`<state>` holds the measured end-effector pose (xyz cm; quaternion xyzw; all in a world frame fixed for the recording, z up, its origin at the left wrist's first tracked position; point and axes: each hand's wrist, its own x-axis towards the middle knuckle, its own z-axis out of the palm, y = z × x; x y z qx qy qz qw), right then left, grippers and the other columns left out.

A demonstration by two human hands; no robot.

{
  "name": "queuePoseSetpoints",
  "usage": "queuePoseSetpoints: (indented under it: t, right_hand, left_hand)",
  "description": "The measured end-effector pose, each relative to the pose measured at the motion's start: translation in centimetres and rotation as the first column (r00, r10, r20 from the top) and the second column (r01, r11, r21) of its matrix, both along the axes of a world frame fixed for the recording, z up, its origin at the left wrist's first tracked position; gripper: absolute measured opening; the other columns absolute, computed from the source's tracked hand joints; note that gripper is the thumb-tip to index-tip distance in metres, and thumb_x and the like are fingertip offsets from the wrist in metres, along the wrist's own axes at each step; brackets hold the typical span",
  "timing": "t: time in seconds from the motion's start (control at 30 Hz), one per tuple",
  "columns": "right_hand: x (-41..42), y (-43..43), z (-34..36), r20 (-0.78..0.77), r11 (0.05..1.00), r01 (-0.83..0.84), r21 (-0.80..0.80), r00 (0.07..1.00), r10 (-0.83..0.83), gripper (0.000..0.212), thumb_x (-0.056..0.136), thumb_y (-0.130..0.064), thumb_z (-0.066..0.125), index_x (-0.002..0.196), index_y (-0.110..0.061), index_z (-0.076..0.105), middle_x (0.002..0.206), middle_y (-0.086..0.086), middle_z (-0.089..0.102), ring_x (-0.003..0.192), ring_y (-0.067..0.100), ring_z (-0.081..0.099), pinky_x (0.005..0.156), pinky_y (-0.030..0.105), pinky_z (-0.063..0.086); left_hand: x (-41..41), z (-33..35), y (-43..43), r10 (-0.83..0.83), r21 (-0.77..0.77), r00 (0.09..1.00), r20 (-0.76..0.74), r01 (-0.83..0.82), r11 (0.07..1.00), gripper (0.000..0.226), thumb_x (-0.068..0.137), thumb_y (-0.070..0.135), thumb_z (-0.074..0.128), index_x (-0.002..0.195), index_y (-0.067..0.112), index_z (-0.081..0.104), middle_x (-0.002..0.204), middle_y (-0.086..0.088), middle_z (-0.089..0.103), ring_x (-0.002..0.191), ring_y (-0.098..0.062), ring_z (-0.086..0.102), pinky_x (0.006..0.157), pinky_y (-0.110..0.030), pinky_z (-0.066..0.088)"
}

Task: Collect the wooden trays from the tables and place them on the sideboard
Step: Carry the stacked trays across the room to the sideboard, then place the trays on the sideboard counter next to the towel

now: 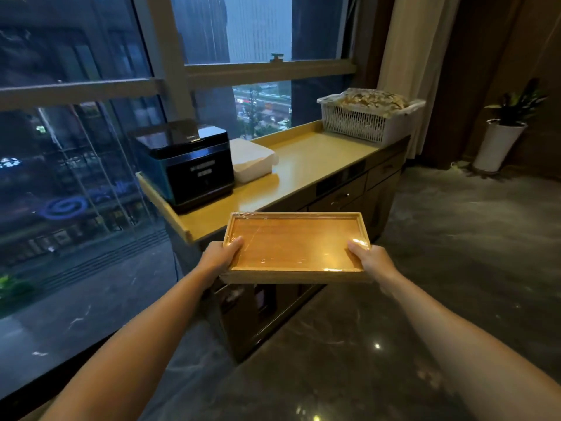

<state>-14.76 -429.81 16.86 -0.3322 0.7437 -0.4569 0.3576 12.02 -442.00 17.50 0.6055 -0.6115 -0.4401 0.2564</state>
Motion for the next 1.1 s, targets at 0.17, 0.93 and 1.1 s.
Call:
queuePoseSetpoints:
  t: [0.17,0.93,1.1]
  right_hand:
    - [-9.6,-11.5,2.2,-0.03,0.998,-0.063,-0.013,0.998,0.063,0.054,0.09,-0.041,0.051,0.124,0.001,0.049,0.113,0.016,0.06,0.103,0.028,0.057,0.079,0.031,0.044]
    - [-36.2,-61.5,2.9,-0.013,0.99,-0.136,0.047,0.991,0.137,0.053,0.089,-0.04,0.054,0.121,0.002,0.051,0.112,0.018,0.06,0.097,0.029,0.057,0.08,0.036,0.045]
    - [-39.2,-71.2,1.9,0.013,0.974,-0.217,0.069,0.976,0.216,0.049,0.088,-0.037,0.056,0.119,0.001,0.054,0.098,0.01,0.058,0.078,0.02,0.054,0.055,0.025,0.038]
  left_hand:
    - [-9.0,1.0,-10.0,0.074,0.012,0.997,-0.031,-0.073,0.997,0.052,0.089,0.047,0.047,0.113,0.002,0.057,0.076,0.0,0.057,0.07,-0.013,0.055,0.058,-0.024,0.042]
    - [-35.2,-0.4,-56.0,0.215,0.028,0.973,-0.08,-0.214,0.976,0.056,0.09,0.047,0.043,0.121,0.002,0.056,0.117,-0.02,0.062,0.105,-0.034,0.06,0.096,-0.041,0.047]
    - [-38.0,-1.5,-62.4,0.332,0.083,0.937,-0.11,-0.325,0.942,0.052,0.091,0.043,0.045,0.123,0.003,0.055,0.118,-0.019,0.061,0.09,-0.025,0.055,0.08,-0.032,0.043]
